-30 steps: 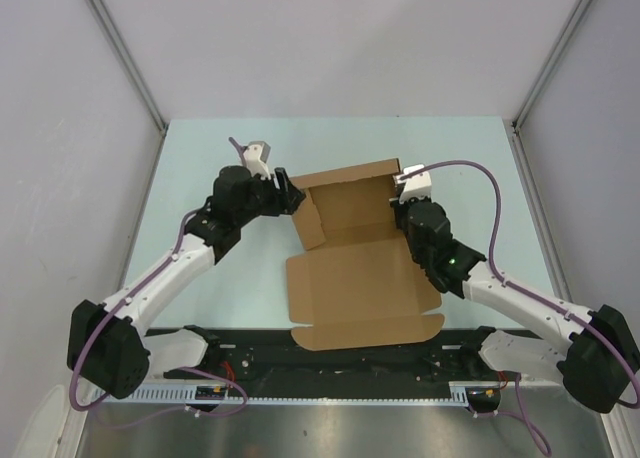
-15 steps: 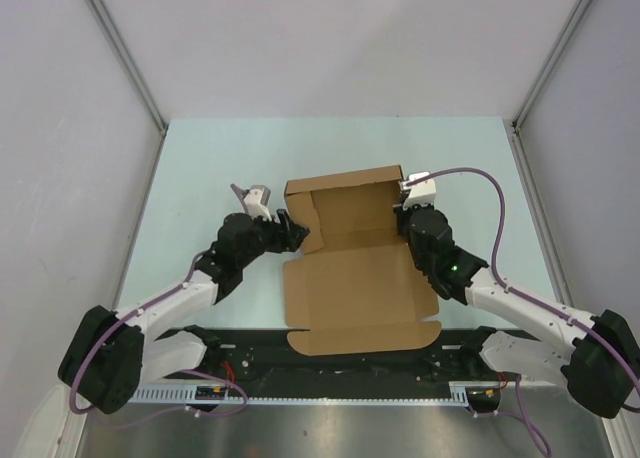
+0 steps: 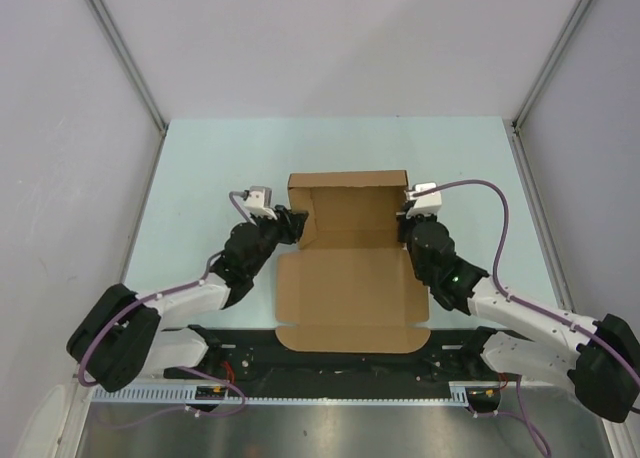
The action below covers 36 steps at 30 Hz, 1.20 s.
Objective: Fold the paper box
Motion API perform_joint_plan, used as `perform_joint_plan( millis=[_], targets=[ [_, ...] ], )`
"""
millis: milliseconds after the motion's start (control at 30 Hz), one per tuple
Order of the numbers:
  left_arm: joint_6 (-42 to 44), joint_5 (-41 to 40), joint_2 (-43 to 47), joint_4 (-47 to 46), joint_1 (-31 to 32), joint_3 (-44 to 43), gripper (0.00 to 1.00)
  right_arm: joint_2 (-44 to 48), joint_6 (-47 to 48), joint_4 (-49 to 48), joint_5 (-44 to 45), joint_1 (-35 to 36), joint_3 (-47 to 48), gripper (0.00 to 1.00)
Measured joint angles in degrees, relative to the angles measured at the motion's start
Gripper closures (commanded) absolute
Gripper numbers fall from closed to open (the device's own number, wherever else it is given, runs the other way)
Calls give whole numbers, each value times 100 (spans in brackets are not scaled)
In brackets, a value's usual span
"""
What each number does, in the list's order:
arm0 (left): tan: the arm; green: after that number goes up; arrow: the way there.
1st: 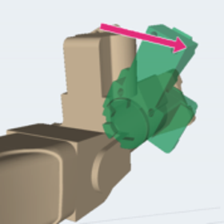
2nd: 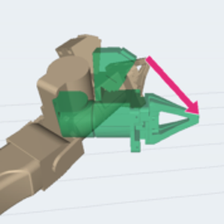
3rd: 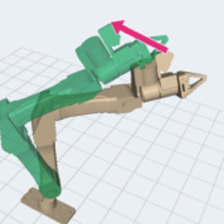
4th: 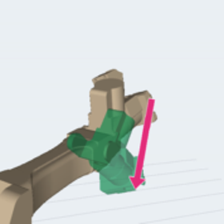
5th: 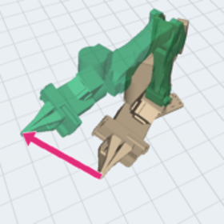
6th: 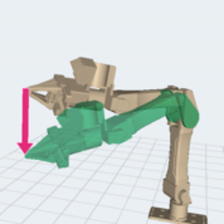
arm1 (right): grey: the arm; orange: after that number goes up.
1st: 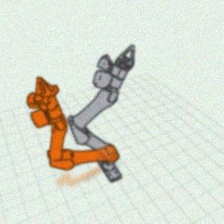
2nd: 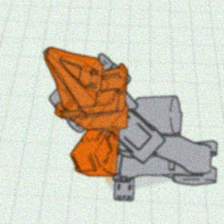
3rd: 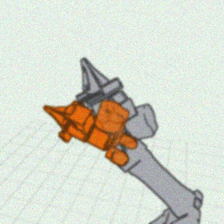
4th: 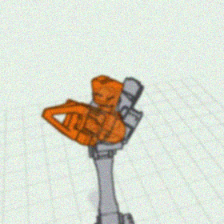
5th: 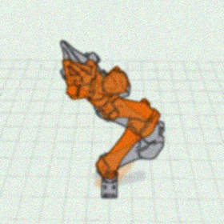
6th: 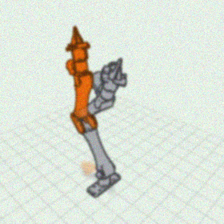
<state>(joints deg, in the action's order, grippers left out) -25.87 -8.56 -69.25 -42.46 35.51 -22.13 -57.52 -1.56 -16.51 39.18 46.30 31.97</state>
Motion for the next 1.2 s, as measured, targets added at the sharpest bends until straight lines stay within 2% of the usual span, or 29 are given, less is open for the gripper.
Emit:
perform_joint_plan(
  millis=[33, 133, 267, 467, 633, 667, 733, 800, 1033, 1200],
  targets=[
    [61, -81, -55, -76, 33, 7, 71, -2, -13, -35, 52, 20, -26, 100],
    [380, -516, -225, -350, 210, 74, 80, -20, -39, -199, 278, 127, -144, 100],
    [1019, -1266, -568, -638, 610, 90, 87, -35, -52, -328, 498, 249, -323, 100],
    [1871, -2441, -1016, -1178, 1211, 81, 90, -116, -173, -424, 750, 374, -402, 100],
    [2721, -3727, -1740, -1803, 1711, -258, 91, -273, -302, -485, 1062, 533, -402, 100],
    [2905, -3930, -1897, -2002, 1786, -310, 92, -286, -328, -485, 1123, 555, -402, 100],
    [3274, -4301, -2203, -2424, 1928, -382, 100, -297, -389, -481, 1198, 584, -402, 100],
    [3620, -4631, -2468, -2743, 2041, -448, 100, -306, -428, -474, 1237, 612, -404, 100],
    [4496, -5309, -3080, -3338, 2201, -636, 100, -413, -601, -461, 1226, 654, -487, 100],
    [4588, -5615, -3176, -3488, 2277, -651, 100, -483, -708, -479, 1266, 702, -496, 100]
  ],
)
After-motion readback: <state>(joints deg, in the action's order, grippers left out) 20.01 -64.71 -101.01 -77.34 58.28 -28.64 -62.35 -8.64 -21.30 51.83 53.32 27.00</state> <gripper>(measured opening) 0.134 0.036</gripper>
